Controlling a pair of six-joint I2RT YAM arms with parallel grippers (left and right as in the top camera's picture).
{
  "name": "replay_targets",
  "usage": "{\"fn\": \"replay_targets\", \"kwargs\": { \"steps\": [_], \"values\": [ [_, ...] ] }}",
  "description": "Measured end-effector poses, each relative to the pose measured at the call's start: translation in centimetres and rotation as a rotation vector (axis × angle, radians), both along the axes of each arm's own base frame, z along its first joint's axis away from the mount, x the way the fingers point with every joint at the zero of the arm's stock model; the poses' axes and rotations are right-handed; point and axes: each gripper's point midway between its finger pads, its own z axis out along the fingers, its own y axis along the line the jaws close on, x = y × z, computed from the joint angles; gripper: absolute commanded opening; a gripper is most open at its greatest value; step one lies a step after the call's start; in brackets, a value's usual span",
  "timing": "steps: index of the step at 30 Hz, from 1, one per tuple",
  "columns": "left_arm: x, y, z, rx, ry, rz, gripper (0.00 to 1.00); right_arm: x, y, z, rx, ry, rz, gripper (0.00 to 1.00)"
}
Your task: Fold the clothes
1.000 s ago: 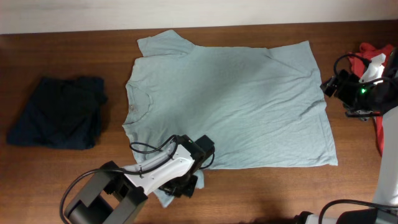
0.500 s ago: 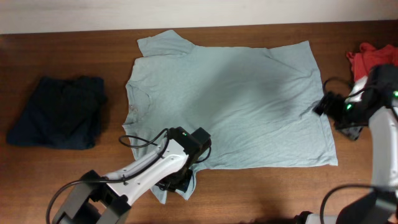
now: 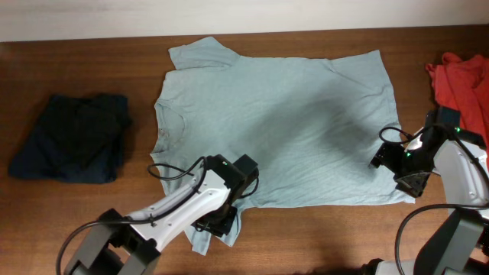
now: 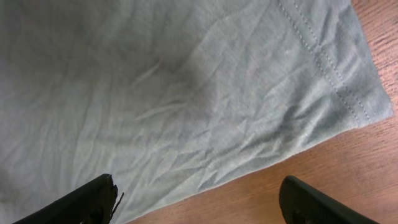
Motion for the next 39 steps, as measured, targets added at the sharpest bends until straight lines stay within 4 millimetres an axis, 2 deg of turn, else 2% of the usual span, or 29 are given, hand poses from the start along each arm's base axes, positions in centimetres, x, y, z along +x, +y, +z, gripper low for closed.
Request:
{"fn": "replay_targets", "kwargs": {
  "steps": [4,10,13,16,25,26,28,31,35,37,39],
  "values": [
    [-0.8,-2.4,-0.4,-0.083,0.018,-0.122,0.39,0.1,-0.1,0.0,-0.002,-0.006,0.000,0.88],
    [-3.1,-5.9,-0.7,-0.162,0.029,-0.331,0.38,0.1,-0.1,0.0,-0.003,-0.006,0.000,0.89],
    [-3.4,-7.2,-1.0,-0.197,0.015,-0.377,0.41,0.1,-0.1,0.0,-0.003,-0.006,0.000,0.88],
    [-3.1,-7.6,-1.9,-0.200,0.018,-0.379,0.43,0.2,-0.1,0.0,-0.003,-0.006,0.000,0.88],
    [-3.3,-6.6,-4.4,-0.126,0.080,-0.364,0.45,0.2,-0.1,0.0,-0.003,-0.006,0.000,0.88],
    [-3.2,-6.7,-4.5,-0.126,0.078,-0.364,0.43,0.2,-0.1,0.0,-0.002,-0.006,0.000,0.89],
    [-3.1,-6.8,-4.5,-0.129,0.074,-0.365,0.31,0.2,-0.1,0.0,-0.003,-0.006,0.000,0.89],
    [-3.1,-6.8,-4.6,-0.131,0.075,-0.373,0.21,0.1,-0.1,0.0,-0.003,-0.006,0.000,0.89],
    [-3.2,-7.1,-4.6,-0.158,0.090,-0.415,0.00,0.2,-0.1,0.0,-0.003,-0.007,0.000,0.89],
    [-3.5,-7.1,-4.5,-0.165,0.107,-0.434,0.00,0.2,-0.1,0.0,-0.004,-0.008,0.000,0.88],
    [-4.1,-6.2,-3.9,-0.128,0.149,-0.436,0.00,0.2,-0.1,0.0,-0.004,-0.009,0.000,0.89]
  ]
}}
